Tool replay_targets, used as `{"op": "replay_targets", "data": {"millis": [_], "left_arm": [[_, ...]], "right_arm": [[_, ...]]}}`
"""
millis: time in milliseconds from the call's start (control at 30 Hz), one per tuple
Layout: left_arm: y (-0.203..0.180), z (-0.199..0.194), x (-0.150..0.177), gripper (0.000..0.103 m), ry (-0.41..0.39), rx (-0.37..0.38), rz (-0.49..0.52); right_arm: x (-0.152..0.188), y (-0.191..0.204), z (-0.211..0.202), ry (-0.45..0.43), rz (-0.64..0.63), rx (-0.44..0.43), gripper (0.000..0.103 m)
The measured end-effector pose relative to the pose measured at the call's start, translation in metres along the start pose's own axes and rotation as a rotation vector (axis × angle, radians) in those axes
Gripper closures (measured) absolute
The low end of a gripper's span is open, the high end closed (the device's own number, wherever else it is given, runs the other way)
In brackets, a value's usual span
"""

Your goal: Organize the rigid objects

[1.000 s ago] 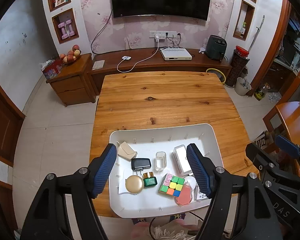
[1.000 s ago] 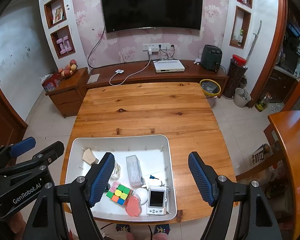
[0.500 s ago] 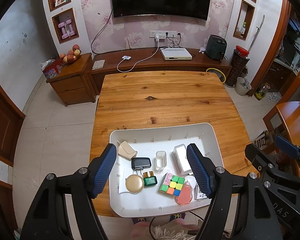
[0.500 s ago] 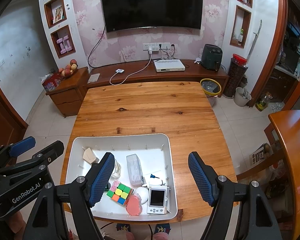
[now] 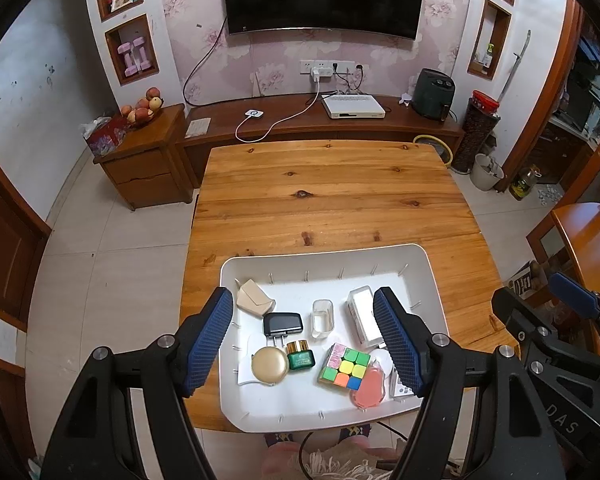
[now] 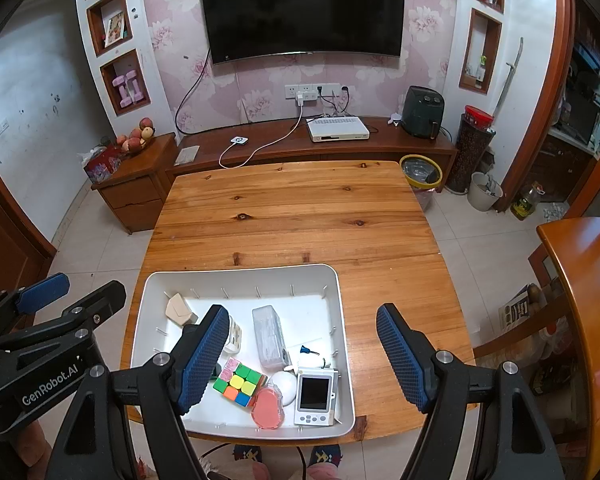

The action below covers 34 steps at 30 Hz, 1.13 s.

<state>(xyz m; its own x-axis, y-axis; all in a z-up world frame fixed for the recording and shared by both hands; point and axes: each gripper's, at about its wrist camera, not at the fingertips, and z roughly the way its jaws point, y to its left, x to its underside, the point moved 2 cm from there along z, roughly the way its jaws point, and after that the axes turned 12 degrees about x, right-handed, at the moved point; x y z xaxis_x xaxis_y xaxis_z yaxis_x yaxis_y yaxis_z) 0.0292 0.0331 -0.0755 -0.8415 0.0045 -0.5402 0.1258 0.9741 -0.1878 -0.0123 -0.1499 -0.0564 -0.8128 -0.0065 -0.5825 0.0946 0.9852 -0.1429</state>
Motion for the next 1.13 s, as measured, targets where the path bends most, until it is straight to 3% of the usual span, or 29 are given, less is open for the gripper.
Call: {"op": "replay_targets", "data": {"millis": [1133], "left_arm": [[-0.001,0.008,0.012,0.027,0.028,0.004,-0.026]], "right_arm": [[0.013,0.001,0.003,0.012,-0.001,0.000,0.026]]}}
